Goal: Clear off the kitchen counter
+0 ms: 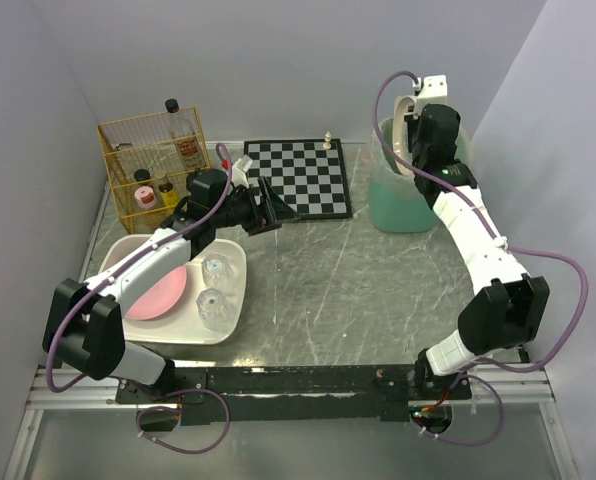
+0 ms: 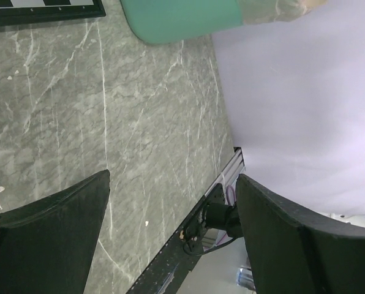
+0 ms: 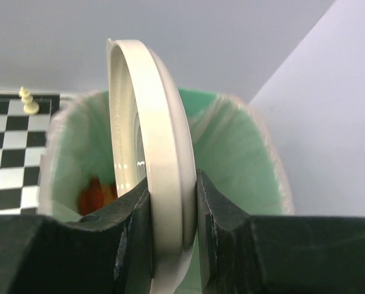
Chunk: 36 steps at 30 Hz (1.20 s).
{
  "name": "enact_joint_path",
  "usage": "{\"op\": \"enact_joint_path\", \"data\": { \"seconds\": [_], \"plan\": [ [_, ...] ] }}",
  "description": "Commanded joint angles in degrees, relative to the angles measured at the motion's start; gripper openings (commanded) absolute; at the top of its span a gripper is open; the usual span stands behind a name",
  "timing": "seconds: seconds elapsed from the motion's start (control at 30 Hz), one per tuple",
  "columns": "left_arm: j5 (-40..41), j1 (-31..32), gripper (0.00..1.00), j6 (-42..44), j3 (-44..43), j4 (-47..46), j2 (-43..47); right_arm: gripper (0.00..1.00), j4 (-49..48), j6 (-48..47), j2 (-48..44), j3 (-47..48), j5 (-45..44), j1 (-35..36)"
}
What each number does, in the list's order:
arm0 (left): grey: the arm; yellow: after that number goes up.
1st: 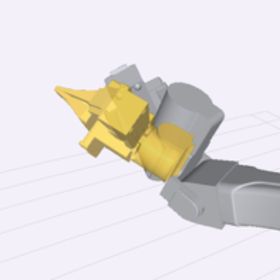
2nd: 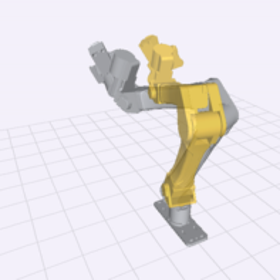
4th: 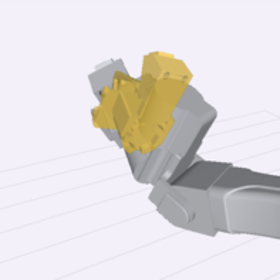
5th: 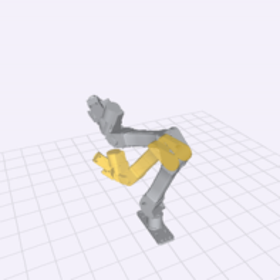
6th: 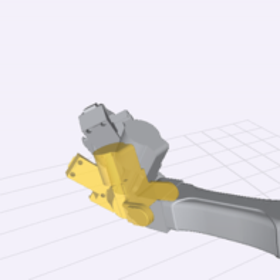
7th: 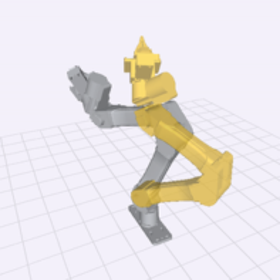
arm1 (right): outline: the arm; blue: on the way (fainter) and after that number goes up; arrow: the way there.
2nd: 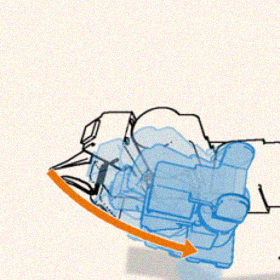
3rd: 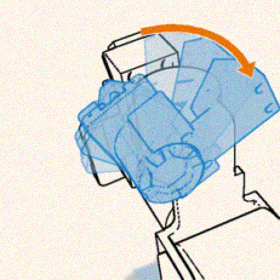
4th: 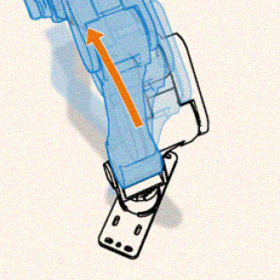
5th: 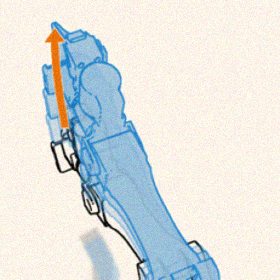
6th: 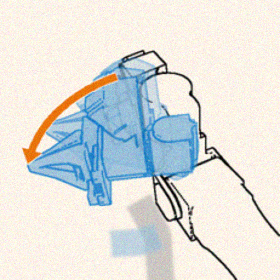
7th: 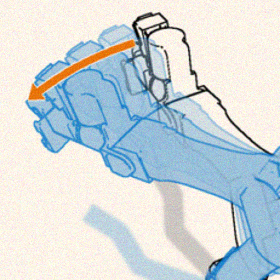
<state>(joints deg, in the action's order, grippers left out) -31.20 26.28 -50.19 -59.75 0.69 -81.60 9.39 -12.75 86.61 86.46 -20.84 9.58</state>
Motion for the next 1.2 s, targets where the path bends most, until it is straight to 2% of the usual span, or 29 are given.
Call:
{"op": "enact_joint_path", "data": {
  "seconds": [0.0, 0.2, 0.33, 0.6, 0.63, 0.77, 0.93, 1.17],
  "plan": [
    [-0.79, -0.18, 0.87, 0.54, -0.11, -1.74, 1.01, 0.0, -18.53, -6.67, -6.54, 0.82, -3.76, 0.7],
    [-0.35, -0.18, 0.89, 0.89, -0.37, -1.48, 1.36, 0.0, -21.78, -5.89, -9.08, -0.41, -8.42, 0.87],
    [-0.18, -0.27, 0.91, 1.68, -0.9, -1.65, 1.97, 0.0, -18.1, 0.16, -12.33, 1.52, -11.42, 0.87],
    [1.05, -0.36, 0.96, 2.64, -2.39, -4.82, 4.43, 0.0, -3.25, 18.53, -24.19, 3.37, 4.91, 0.87],
    [1.4, -0.36, 0.99, 2.91, -2.83, -4.91, 4.61, 0.0, -1.67, 20.47, -25.25, 3.11, 7.19, 0.87],
    [2.55, -0.36, 0.99, 2.91, -2.92, -7.01, 6.27, 0.0, 4.58, 28.73, -27.28, 1.62, 16.42, 0.87],
    [3.08, -0.36, 0.99, 0.19, 3.12, -16.66, 10.67, 0.0, 6.7, 36.82, -29.04, -3.56, 28.46, 0.79],
    [1.76, -0.36, 0.99, -3.77, 11.4, -29.95, 15.42, 0.0, 5.38, 43.07, -27.99, -10.51, 41.56, 0.87]
  ]
}}
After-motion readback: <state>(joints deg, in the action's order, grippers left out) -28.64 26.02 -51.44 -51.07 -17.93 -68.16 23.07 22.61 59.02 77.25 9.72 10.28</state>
